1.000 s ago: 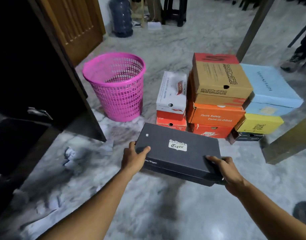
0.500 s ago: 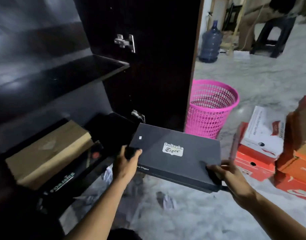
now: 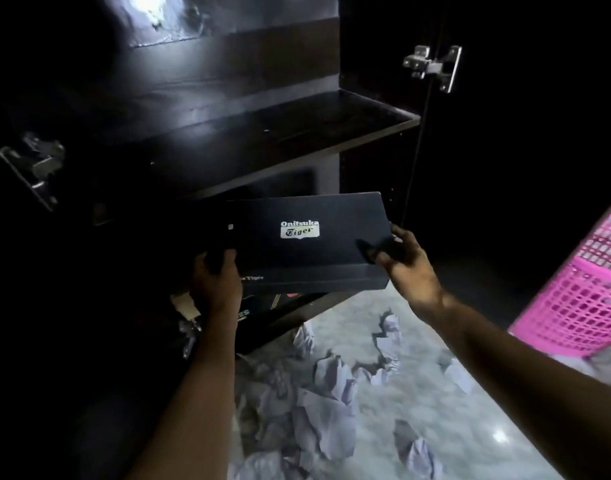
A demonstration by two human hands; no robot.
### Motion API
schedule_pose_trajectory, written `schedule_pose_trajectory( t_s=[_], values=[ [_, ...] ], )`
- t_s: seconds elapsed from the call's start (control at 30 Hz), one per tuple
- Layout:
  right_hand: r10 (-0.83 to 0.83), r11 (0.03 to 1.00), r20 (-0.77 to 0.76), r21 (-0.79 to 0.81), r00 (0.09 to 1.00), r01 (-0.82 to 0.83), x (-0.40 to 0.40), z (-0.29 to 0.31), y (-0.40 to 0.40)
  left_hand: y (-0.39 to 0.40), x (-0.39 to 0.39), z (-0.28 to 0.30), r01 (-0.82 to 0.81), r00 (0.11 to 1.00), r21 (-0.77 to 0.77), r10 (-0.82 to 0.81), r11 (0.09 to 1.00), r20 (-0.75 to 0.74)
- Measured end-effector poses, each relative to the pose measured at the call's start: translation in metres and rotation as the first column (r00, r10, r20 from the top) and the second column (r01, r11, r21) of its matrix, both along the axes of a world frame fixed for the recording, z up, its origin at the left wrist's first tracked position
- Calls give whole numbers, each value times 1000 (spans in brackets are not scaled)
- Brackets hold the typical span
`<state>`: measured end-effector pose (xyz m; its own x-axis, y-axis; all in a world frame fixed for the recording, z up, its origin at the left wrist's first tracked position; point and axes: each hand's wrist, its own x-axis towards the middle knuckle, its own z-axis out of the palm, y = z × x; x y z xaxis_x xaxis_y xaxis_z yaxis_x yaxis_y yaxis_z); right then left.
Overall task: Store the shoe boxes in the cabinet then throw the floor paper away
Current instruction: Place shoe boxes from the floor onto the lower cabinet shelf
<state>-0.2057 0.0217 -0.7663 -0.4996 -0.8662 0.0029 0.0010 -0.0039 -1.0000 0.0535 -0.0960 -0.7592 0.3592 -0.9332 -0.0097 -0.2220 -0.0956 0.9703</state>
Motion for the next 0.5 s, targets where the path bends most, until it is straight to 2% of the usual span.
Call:
schedule_pose_trajectory(
  t_s=[0.13, 0.23, 0.27, 0.33, 0.4, 0.47, 0.5],
  values=[
    [88, 996, -34, -28, 996, -89, 23, 15, -82, -26, 20, -4, -118, 988, -78, 110, 990, -107],
    [122, 992, -1, -14, 992, -122, 42, 14, -125, -38, 32, -10, -178, 982, -113, 170, 977, -78],
    [145, 989, -31, 4, 989, -145, 45, 11, -134, -40, 35, -12, -198, 980, -103, 194, 975, -54],
    [204, 979, 4, 9, 979, -204, 55, 7, -143, -37, 38, -14, -250, 966, -100, 255, 963, 46],
    [239, 971, 14, 19, 971, -239, 58, -1, -147, -26, 33, -15, -270, 922, -295, 335, 916, 196],
    [259, 966, -44, 18, 965, -258, 63, -8, -149, -14, 18, -13, -140, 877, -508, 345, 850, 334],
    [261, 965, -67, 23, 963, -260, 65, -10, -150, -12, 9, -11, -33, 874, -527, 280, 849, 397]
  ],
)
